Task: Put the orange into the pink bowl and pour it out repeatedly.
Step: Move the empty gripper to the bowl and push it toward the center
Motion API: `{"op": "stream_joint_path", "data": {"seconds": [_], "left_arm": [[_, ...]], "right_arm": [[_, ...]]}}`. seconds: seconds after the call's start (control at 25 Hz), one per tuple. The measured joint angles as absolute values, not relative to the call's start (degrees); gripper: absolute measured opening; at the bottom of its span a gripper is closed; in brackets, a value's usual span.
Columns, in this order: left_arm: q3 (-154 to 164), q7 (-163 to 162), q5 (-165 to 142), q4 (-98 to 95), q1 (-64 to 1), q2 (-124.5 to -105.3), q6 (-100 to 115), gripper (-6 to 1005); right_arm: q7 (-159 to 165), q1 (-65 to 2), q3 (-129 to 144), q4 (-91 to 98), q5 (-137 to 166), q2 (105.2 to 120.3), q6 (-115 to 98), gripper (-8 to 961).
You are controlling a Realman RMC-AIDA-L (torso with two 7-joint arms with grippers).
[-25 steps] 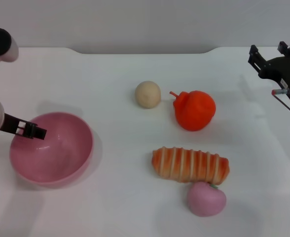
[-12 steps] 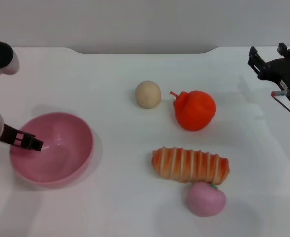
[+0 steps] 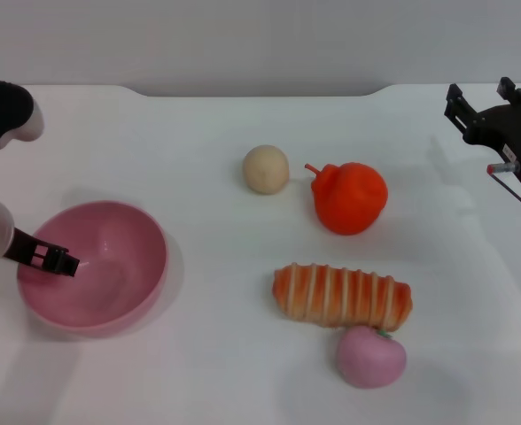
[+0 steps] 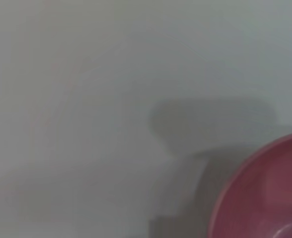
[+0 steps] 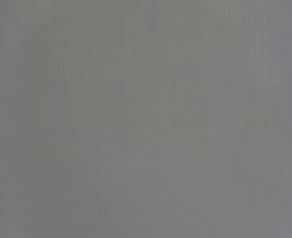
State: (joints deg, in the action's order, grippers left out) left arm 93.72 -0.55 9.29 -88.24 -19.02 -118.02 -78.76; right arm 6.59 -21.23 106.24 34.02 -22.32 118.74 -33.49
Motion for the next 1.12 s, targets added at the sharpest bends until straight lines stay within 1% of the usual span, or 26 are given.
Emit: {"op": "stream_joint_path", "data": {"seconds": [0.12,0.24,0.56,0.8,1.0,1.12], "left_arm": [[93.85,-0.05,9.49,-87.54,-19.69,-117.97,-78.93,802],[93.89,0.14,9.44,-85.43,-20.86,-117.98,-79.04,698],[93.63,0.11,9.26,-84.64,-21.13,-117.99,-78.66,395],[94.70,0.23,8.68,-84.34,-21.55,-118.01,-78.53,203],[95.28,-0.08,8.54,-84.50,-22.06,-118.04,-78.17,177],[95.36,-0.33,8.23,-85.53,-22.06,-118.05,-77.86,143]], "right_arm": [[6.59,-21.12,106.27,34.27,-22.32,118.74,-33.49,754],[6.59,-20.95,106.33,34.54,-22.32,118.81,-33.49,754],[6.56,-20.36,106.33,35.94,-22.32,118.80,-33.49,754],[6.50,-20.37,106.33,36.03,-22.32,118.77,-33.49,754],[6.50,-20.39,106.33,36.03,-22.31,118.74,-33.51,754],[6.50,-20.39,106.32,36.01,-22.27,118.74,-33.52,754]]}}
